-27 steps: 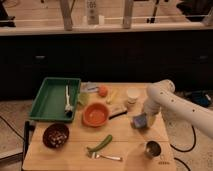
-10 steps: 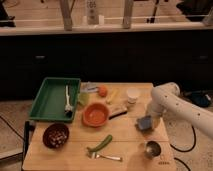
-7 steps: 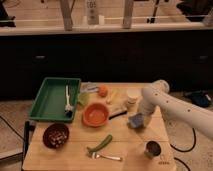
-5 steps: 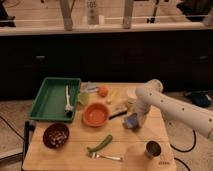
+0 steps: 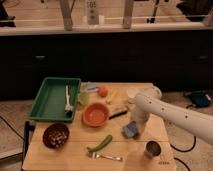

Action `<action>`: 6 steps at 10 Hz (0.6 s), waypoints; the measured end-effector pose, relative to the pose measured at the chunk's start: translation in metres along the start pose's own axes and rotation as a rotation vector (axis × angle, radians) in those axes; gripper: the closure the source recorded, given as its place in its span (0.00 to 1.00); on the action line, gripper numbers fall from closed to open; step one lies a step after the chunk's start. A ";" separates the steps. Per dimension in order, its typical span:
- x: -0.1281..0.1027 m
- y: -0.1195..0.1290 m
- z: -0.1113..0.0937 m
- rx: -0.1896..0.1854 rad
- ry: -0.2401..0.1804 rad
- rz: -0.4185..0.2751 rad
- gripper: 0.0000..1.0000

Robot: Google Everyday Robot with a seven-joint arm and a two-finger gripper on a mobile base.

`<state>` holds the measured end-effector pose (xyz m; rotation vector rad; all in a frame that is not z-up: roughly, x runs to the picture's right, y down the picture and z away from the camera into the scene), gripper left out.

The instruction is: Wipe table surface with sponge

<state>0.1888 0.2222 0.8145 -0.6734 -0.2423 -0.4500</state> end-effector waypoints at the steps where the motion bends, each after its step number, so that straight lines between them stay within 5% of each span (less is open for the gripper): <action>1: 0.008 0.008 0.002 -0.006 0.002 0.011 1.00; 3: 0.036 0.027 0.005 -0.031 0.015 0.062 1.00; 6: 0.073 0.018 0.008 -0.035 0.048 0.133 1.00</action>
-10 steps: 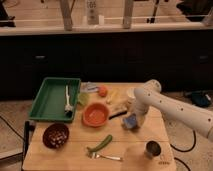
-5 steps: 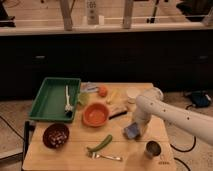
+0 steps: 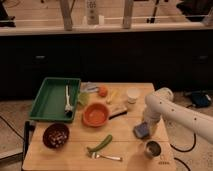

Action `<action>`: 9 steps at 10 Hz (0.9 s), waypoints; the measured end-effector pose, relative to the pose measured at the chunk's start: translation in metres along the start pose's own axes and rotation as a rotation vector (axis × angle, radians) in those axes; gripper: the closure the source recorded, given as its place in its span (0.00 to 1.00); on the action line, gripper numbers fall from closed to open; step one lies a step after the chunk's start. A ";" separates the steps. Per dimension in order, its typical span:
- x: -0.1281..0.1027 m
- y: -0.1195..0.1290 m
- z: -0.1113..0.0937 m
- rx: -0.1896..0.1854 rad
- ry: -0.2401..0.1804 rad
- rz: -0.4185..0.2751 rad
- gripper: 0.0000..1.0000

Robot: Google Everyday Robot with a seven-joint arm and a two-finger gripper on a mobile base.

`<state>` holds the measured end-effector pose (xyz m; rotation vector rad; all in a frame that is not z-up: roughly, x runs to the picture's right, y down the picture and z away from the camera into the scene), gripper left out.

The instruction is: Wipe table surface with sponge

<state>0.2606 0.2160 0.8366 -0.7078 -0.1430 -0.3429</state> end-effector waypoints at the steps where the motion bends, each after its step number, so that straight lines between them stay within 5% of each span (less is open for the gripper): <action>1: 0.008 -0.010 -0.001 0.006 0.007 0.019 1.00; 4: 0.011 -0.040 -0.008 0.037 0.011 0.033 1.00; 9: -0.053 -0.058 -0.007 0.048 -0.031 -0.104 1.00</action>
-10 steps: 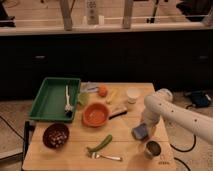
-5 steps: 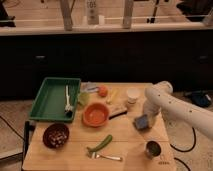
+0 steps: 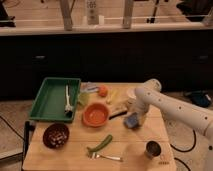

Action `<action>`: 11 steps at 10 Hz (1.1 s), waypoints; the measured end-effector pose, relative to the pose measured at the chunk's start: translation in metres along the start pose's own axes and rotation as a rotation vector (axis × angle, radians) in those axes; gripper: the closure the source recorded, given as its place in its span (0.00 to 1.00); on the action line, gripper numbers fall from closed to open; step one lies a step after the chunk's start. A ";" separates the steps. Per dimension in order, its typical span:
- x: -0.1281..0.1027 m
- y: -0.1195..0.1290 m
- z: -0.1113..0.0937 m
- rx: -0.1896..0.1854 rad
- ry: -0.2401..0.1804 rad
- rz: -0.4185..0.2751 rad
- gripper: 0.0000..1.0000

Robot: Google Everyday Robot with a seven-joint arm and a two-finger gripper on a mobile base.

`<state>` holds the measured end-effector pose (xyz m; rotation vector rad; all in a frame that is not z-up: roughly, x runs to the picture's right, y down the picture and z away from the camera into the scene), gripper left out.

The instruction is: Wipe table surface with sponge

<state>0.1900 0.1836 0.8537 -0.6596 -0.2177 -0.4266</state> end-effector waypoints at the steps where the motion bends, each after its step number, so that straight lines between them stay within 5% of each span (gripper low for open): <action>1: -0.012 0.011 0.002 -0.012 -0.009 -0.036 1.00; 4: -0.023 0.019 0.005 -0.022 -0.029 -0.094 1.00; 11: -0.023 0.020 0.005 -0.025 -0.029 -0.092 1.00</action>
